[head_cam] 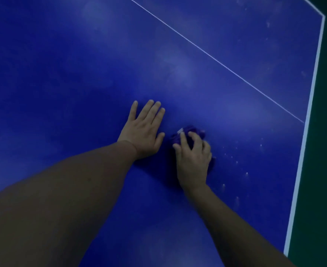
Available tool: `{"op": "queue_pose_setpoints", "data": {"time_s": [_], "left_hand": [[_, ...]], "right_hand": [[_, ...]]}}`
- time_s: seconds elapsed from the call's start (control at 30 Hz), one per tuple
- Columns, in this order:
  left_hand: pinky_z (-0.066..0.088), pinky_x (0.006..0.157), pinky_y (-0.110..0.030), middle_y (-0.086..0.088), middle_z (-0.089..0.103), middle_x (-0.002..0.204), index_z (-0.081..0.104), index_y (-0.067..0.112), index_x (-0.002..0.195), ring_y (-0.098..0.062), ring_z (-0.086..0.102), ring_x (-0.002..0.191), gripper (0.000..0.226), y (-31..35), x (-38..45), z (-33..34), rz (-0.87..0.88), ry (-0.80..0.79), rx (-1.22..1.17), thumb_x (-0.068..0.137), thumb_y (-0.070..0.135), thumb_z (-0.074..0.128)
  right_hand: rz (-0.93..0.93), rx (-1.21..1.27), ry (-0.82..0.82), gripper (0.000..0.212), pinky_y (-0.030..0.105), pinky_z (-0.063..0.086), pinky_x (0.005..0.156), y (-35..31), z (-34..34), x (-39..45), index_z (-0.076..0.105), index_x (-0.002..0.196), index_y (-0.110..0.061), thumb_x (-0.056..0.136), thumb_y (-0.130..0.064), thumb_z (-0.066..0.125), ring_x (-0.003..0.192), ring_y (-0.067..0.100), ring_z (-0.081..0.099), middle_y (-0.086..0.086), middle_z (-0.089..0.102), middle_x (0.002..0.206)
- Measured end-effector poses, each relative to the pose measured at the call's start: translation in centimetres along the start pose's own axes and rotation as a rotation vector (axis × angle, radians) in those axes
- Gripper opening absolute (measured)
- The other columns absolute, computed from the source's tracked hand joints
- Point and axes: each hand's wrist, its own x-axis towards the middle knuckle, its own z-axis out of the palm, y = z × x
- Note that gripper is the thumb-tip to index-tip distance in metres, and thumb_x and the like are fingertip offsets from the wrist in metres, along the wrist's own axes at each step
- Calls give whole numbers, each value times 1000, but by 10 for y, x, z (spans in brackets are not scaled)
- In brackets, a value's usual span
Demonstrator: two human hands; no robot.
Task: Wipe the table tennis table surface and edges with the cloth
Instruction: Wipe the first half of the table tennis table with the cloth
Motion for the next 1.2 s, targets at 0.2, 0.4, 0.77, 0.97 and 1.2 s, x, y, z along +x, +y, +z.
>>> {"op": "queue_pose_setpoints", "data": {"time_s": [0.2,0.4,0.77,0.97,1.2], "left_hand": [[-10,122,-57,-5,-5,169,3,17,161,-22,-14,155,73,-2,4,7,-11,-20,14,97,52,6],[-12,121,-57,-4,-8,169,-1,18,161,-21,-16,154,73,-3,6,6,-19,-34,9,98,54,7],[-5,123,-52,-7,-6,169,3,16,161,-23,-10,155,76,-1,58,-9,-30,19,-7,98,57,18],[-11,121,-58,-7,-10,169,0,17,161,-22,-16,154,80,2,95,-2,-6,9,14,95,61,10],[-10,121,-58,-9,-14,168,-1,21,161,-24,-21,153,79,2,94,-2,-34,25,-7,94,62,11]], "right_hand": [[-195,5,23,46,47,48,80,-4,7,41,66,130,-21,101,-49,43,111,38,56,5,61,133],[67,87,-109,50,51,38,97,36,8,84,54,144,-21,104,-48,40,126,38,40,6,46,148],[-27,94,-104,50,52,41,92,32,12,118,58,140,-23,102,-49,41,121,40,46,6,52,143],[82,71,-27,52,49,47,83,33,10,88,65,133,-20,100,-51,40,113,41,52,8,58,136],[24,79,-59,47,49,40,93,49,23,163,59,139,-24,102,-49,45,119,41,47,5,52,143]]}}
